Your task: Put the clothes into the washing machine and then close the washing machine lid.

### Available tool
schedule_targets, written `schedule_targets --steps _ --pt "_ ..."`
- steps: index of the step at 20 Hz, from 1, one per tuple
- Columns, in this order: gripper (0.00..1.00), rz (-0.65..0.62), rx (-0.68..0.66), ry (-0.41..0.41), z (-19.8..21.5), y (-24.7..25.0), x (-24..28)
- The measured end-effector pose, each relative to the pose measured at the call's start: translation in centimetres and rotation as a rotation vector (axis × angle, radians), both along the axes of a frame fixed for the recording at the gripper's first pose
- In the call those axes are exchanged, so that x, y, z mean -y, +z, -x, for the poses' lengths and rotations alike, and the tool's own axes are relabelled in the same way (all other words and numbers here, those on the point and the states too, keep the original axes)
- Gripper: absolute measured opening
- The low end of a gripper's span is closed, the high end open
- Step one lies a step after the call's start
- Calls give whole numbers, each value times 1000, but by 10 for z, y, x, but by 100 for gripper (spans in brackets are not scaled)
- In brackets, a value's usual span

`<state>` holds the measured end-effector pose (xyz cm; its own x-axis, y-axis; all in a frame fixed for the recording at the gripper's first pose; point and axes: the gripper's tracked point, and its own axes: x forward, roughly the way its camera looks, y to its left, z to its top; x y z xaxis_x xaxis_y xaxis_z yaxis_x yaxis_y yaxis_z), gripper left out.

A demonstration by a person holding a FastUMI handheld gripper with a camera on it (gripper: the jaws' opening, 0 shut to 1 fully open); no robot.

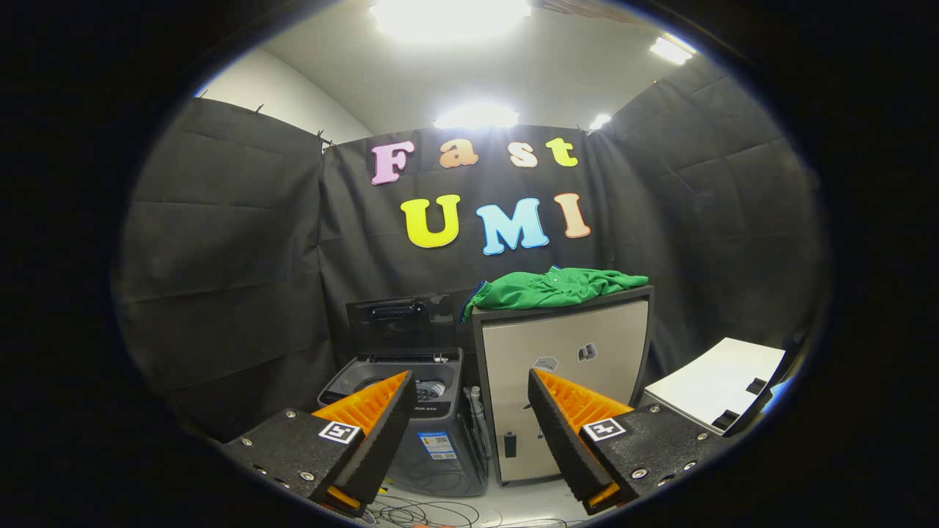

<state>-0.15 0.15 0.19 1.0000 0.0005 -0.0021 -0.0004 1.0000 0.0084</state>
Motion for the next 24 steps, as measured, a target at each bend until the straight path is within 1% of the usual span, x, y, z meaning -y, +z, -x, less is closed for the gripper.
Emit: schedule_targets --steps 14,24 --pt "95 11 1 7 -1 2 -6" --pt "94 11 -3 -22 -12 5 -2"
